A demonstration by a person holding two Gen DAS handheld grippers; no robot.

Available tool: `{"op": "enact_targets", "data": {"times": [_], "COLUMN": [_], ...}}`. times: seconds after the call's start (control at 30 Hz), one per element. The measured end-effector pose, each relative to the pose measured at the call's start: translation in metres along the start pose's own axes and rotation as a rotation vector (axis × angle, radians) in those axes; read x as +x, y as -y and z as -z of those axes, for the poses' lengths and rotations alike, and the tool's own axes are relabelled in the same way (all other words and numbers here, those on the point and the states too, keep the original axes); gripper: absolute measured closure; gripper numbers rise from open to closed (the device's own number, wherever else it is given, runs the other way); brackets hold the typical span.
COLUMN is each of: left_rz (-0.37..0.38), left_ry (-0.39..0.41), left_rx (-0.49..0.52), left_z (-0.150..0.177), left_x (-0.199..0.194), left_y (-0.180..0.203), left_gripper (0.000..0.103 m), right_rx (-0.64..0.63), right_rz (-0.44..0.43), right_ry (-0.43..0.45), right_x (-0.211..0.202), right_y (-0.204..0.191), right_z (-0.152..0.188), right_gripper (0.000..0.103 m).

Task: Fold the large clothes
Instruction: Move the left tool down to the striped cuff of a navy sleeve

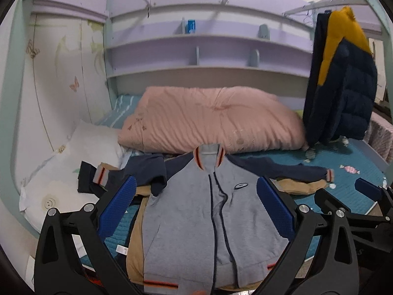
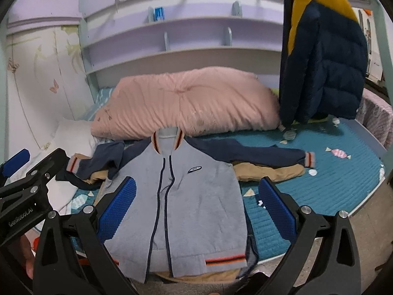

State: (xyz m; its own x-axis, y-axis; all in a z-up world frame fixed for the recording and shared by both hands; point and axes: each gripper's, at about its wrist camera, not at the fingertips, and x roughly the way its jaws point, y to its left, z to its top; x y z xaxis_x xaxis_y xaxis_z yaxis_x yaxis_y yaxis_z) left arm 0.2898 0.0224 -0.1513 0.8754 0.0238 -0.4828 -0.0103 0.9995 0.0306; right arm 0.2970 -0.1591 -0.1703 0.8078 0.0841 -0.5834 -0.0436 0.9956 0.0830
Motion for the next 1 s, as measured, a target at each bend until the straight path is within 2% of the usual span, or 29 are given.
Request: {"op": "enact_targets", "data": {"times": [0.1, 0.23, 0.43, 0.47, 0.5, 0.57, 0.6, 0.7, 0.77, 0.87, 1.0], "left_rz": [0.016, -0.036, -0.104, -0.104, -0.12, -0.14, -0.146, -0.158, -0.17, -0.195, -0.227], "left_ry": [-0.049, -0.093, -0.156, -0.159, -0.163, -0.208, -0.233, -0.28, -0.301, -0.347, -0.382], "left_rx": [-0.005, -0.012, -0.021, -0.024, -0.028, -0.047, -0.079, -0.189, -0.246, -0.362, -0.44], "left_z": [0.002, 0.006, 0.026, 0.029, 0.033, 0.037, 0.039, 0.043, 0.047, 0.058, 0.071], "left_x": [0.034, 0.08, 0.149, 0.158, 0.173, 0.196, 0.207, 0.233, 0.246, 0.27, 0.291], "left_y": [-0.01, -0.035, -0.105, -0.117, -0.138, -0.171, -0.189, -0.246, -0.275, -0.326, -0.358], "left_gripper": [0.005, 0.005, 0.005, 0.005, 0.005, 0.005, 0.005, 0.005, 0.005, 0.005, 0.005], "right_rx": [0.007, 0.002, -0.056, -0.069, -0.073, -0.08, -0.077, -0.073, -0.073, -0.086, -0.081], "right_rz": [-0.02, -0.052, -0.105, -0.114, -0.131, -0.167, -0.207, -0.296, -0.351, -0.388, -0.421], "right_ry": [-0.017, -0.044, -0.085, -0.093, -0.104, -0.158, -0.186, -0.273, -0.322, -0.349, -0.378], "right_x": [0.03, 0.073, 0.141, 0.156, 0.166, 0.193, 0.208, 0.25, 0.274, 0.294, 0.31], "right_y": [-0.003, -0.015, -0.052, -0.061, -0.067, -0.082, -0.09, -0.114, -0.133, -0.154, -0.172], "right_z": [-0.004, -0.008, -0.003, -0.001, 0.001, 0.003, 0.006, 0.014, 0.022, 0.03, 0.034], "right_gripper": [0.007, 0.007, 0.009, 0.019, 0.037, 0.051, 0.068, 0.092, 0.099, 0.099, 0.096]}}
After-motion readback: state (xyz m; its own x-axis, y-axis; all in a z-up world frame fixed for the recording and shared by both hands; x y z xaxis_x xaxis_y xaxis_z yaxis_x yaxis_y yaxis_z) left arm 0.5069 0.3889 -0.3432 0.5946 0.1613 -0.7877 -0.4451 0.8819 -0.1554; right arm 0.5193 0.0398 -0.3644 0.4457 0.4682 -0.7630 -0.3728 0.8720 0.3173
